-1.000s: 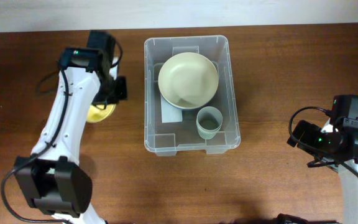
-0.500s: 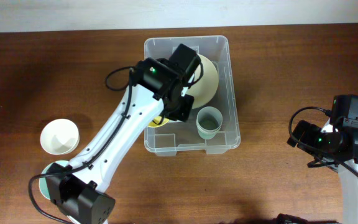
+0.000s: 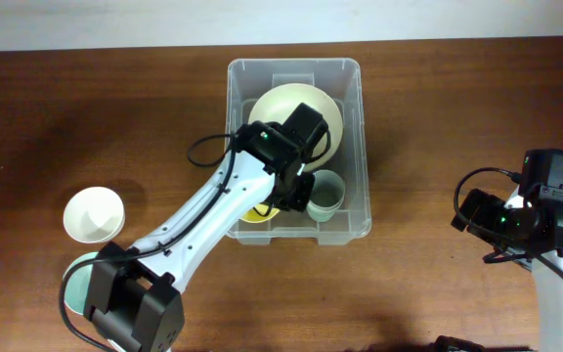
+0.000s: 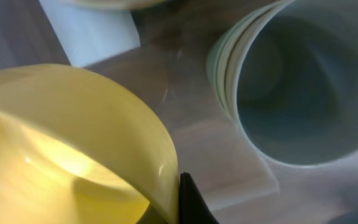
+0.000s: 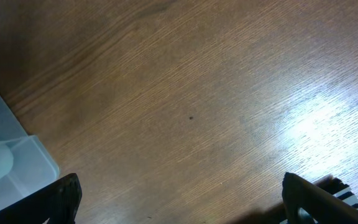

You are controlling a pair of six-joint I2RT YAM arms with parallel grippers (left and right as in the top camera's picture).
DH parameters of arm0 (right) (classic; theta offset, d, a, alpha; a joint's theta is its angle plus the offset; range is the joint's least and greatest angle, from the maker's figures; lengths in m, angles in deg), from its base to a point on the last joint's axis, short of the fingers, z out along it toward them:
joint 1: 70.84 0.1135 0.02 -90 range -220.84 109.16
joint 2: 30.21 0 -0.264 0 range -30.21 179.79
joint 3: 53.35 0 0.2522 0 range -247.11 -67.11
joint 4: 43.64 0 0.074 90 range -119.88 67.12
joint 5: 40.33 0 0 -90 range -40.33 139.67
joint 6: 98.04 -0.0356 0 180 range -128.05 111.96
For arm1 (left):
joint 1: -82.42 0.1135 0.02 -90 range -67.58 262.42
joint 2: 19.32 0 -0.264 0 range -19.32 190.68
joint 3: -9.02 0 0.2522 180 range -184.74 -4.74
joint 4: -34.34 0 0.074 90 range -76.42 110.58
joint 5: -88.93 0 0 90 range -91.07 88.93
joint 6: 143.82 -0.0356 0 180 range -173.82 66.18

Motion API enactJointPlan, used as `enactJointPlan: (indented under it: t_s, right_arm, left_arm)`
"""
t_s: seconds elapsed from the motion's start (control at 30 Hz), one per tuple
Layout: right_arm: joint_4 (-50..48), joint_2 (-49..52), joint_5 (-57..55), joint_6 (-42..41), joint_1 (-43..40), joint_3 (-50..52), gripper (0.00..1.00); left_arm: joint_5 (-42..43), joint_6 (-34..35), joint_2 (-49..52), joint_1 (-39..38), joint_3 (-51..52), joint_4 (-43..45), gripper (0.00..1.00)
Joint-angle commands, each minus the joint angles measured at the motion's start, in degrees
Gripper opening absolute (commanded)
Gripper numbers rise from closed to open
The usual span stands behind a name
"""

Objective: Pack container
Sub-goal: 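Carry the yellow bowl into the bin beside the cups and release, then move the left gripper to the white bowl and grasp its rim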

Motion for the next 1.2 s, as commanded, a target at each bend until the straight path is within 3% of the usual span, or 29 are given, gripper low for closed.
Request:
enactJointPlan:
  t_s: [0.0,0.07,0.2,0.47,0.7,0.8,0.83,0.87,0.9,0.97,1.0,1.07,1.17]
  right_arm:
    - [0.0,-0.1,0.1,0.3,-0.3,-0.9,0.99]
    - [0.0,-0.1,0.1,0.3,-0.3,-0.9,0.99]
    - [0.0,-0.1,0.1,0.3,-0.3,-0.9,0.99]
    - [0.0,-0.1,0.1,0.3,-0.3,-0.9,0.99]
    - [0.0,-0.1,0.1,0.3,-0.3,-0.9,0.99]
    - [0.0,-0.1,0.1,0.3,-0.3,-0.9,0.99]
    - [0.0,-0.1,0.1,0.3,-0.3,-0.9,0.99]
    - [0.0,-0.1,0.1,0.3,-0.3,-0.9,0.99]
    - [0.0,-0.1,0.1,0.3,-0.3,-0.9,0.99]
    - [0.0,-0.1,0.1,0.3,-0.3,-0.9,0.99]
    - [0.0,-0.1,0.1,0.3,-0.3,-0.9,0.99]
    - [0.0,-0.1,0.1,0.3,-0.3,-0.9,0.99]
    - [0.0,-0.1,0.1,0.3,-0.3,-0.9,0.99]
  left_arm:
    - [1.0,1.0,-0.8,0.1,1.2,0.2,0.01]
    - [1.0,1.0,-0.8,0.1,1.3,0.2,0.01]
    - [2.1,1.0,-0.8,0.1,1.3,0.2,0.26]
    - [2.2,1.0,-0.9,0.2,0.8,0.5,0.3]
    - [-8.5,1.0,-2.1,3.2,-10.1,-4.7,0.32]
    - [-13.5,1.0,-3.4,6.8,-16.1,-8.3,0.52]
    - [-14.3,1.8,-4.2,8.9,-18.0,-9.7,0.67]
    - [-14.4,3.1,-4.8,10.8,-19.0,-10.5,0.69]
    - [-14.4,5.3,-5.7,13.3,-19.8,-11.4,0.7]
    - [-14.4,11.9,-7.7,19.7,-19.9,-13.4,0.94]
    - [-14.3,14.5,-8.2,21.9,-19.9,-14.2,0.99]
    - [-14.1,21.4,-8.9,28.5,-19.9,-16.8,0.99]
    - [-12.2,25.4,-8.6,37.2,-19.5,-18.1,0.99]
